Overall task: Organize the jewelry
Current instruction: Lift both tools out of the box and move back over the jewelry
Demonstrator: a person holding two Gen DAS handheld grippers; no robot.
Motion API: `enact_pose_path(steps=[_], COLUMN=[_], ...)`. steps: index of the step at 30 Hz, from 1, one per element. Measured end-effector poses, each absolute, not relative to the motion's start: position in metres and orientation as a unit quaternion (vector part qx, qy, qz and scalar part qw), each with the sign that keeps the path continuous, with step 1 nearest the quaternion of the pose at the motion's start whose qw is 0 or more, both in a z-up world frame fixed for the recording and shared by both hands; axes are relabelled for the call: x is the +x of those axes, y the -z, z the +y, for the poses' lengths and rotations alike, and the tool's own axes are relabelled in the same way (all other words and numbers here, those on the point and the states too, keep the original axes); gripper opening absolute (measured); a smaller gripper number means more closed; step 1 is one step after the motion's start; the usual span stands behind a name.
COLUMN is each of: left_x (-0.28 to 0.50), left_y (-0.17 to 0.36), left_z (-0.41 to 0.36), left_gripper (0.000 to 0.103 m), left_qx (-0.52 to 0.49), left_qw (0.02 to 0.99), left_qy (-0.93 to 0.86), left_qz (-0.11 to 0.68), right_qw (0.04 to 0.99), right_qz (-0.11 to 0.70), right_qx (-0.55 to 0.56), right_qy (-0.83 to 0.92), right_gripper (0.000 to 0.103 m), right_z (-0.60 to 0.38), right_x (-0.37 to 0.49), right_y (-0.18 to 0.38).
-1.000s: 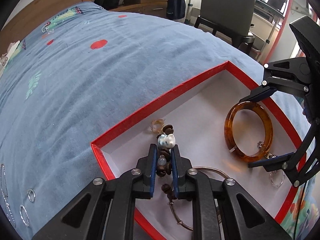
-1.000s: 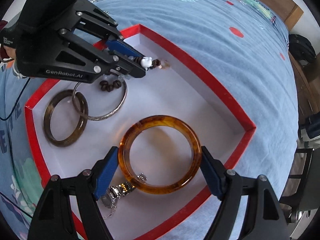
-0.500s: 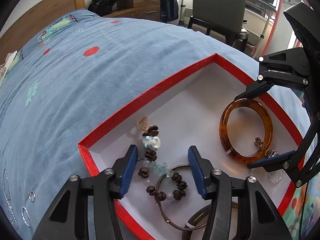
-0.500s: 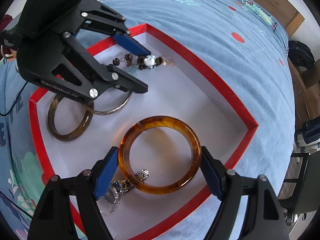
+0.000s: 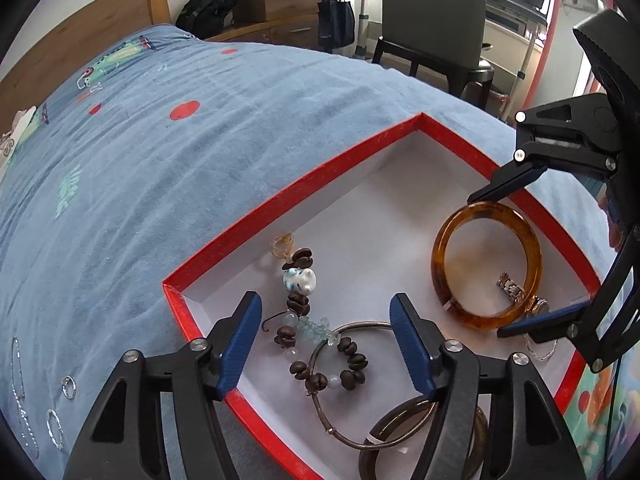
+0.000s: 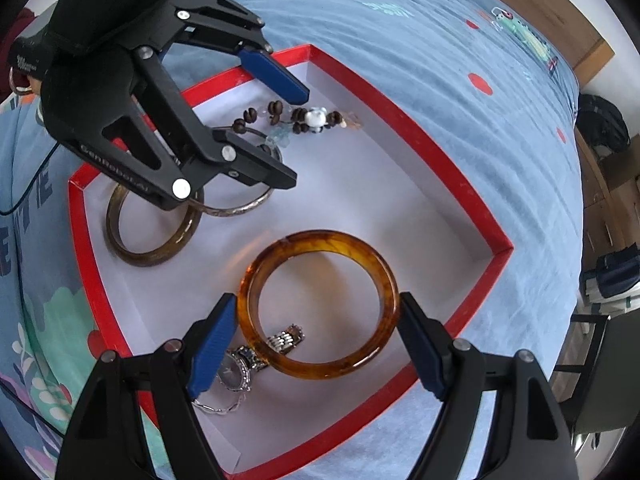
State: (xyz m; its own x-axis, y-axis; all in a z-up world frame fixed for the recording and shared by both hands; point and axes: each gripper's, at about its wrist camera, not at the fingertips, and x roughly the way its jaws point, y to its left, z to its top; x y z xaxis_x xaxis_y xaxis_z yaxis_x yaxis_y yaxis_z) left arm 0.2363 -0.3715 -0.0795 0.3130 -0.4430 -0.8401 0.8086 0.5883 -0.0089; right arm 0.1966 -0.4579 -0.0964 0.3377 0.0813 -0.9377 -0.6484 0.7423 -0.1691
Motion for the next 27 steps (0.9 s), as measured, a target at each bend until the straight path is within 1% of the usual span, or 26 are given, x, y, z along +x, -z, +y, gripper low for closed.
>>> enact_pose_path(steps=[6, 15, 18, 21, 25, 27], left_x=[0.237, 0.225, 0.216, 0.203, 0.180, 0.168], left_y=[0.072, 0.056, 0.045, 0.031, 0.011, 0.002], left_z=[-0.365, -0.354, -0.345, -0.330, -0.300, -0.280], left_gripper=[0.067, 0.067, 0.068, 0.072, 0.076, 0.076], left_qx=[0.201, 0.189, 0.178, 0.165, 0.139, 0.123], left_qw=[0.787, 0.792, 0.795, 0.801, 0.814, 0.820], left_qy=[0.399, 0.404, 0.404, 0.402, 0.392, 0.384], left_qz=[0.425, 0.417, 0.415, 0.411, 0.406, 0.406], right_qw=[0.778, 0.779, 0.788, 0.801, 0.821, 0.832], right_qz=[0.506, 0.515, 0.513, 0.510, 0.503, 0.499], right_qx=[-0.282, -0.275, -0.261, -0.244, -0.212, -0.192], right_qy=[-0.243, -0.231, -0.218, -0.197, -0.167, -0.151], right_gripper=[0.078, 0.079, 0.078, 0.078, 0.078, 0.078], right_z=[-0.452, -0.449, -0.448, -0.449, -0.451, -0.451], right_x=[0.192, 0.179, 0.169, 0.152, 0.131, 0.117], right_y=[0.087, 0.074, 0.062, 0.043, 0.017, 0.003])
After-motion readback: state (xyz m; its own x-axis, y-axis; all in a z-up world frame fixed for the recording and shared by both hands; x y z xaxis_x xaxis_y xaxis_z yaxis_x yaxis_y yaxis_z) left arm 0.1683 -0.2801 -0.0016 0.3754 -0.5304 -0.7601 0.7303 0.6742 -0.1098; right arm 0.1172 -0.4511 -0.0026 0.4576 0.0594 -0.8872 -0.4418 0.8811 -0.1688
